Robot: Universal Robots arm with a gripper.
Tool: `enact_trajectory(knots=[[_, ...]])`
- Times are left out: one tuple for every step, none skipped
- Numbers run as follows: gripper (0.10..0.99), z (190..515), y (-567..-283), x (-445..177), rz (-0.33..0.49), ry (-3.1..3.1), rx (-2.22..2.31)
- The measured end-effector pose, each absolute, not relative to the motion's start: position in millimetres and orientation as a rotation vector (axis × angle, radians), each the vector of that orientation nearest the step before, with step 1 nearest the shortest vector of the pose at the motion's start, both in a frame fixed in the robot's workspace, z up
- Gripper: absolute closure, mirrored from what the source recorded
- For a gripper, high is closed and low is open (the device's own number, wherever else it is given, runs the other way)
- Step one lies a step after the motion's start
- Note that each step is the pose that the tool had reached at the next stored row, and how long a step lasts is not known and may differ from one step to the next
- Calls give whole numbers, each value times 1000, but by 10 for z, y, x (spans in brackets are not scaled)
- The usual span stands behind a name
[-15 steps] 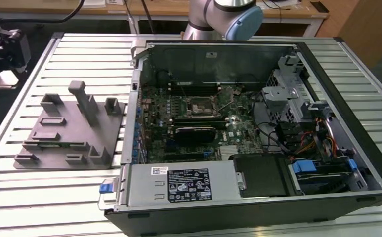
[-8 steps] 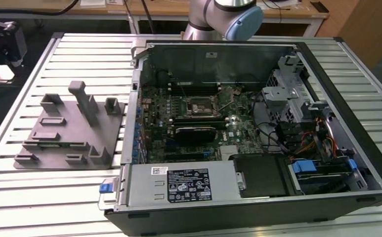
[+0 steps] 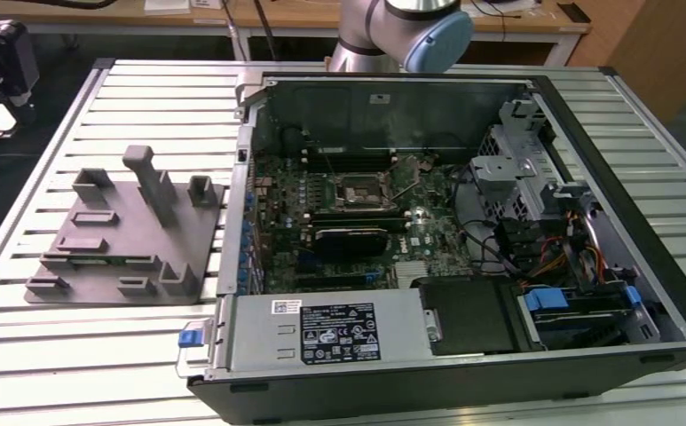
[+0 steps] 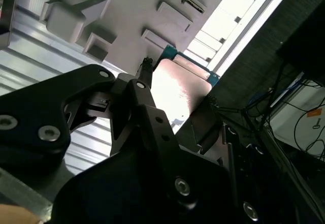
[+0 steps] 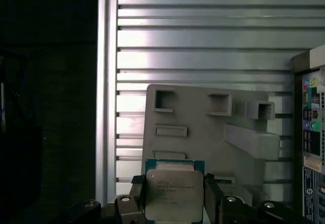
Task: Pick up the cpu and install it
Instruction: 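Pick up the cpu and move it towards the insertion slot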
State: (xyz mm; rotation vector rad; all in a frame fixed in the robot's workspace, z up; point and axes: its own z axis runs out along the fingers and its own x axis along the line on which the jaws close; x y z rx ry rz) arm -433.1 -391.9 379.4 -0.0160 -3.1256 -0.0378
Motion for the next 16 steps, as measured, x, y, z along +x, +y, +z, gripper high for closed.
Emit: enact_trajectory(knots=[[537, 3817, -3919, -4331, -38, -3126, -16], [537, 3839, -3919, -4331, -38, -3126, -16], [537, 3861, -3919, -4331, -38, -3126, -16], [537, 3882, -3919, -4331, -38, -3126, -16], [537, 3902, -3919, -4331, -38, -3126, -16], [537, 3924, -3919, -4331, -38, -3126, -16], [537, 3948, -3919, -4331, -38, -3126, -16], [537, 3970, -3919, -4331, -38, -3126, -16], [537, 3993, -3919, -4331, -38, -3126, -16], [537, 4015, -3919, -4331, -38, -3126, -16], [537, 4037, -3919, -4331, -38, -3126, -16], [537, 4059, -3919, -4331, -38, -3126, -16], [537, 4080, -3919, -4331, -38, -3126, -16], [537, 4100, -3919, -4331, -38, -3126, -16], [537, 4106, -3919, -4331, -38, -3126, -16], [537, 4106, -3919, -4331, -38, -3126, -16]])
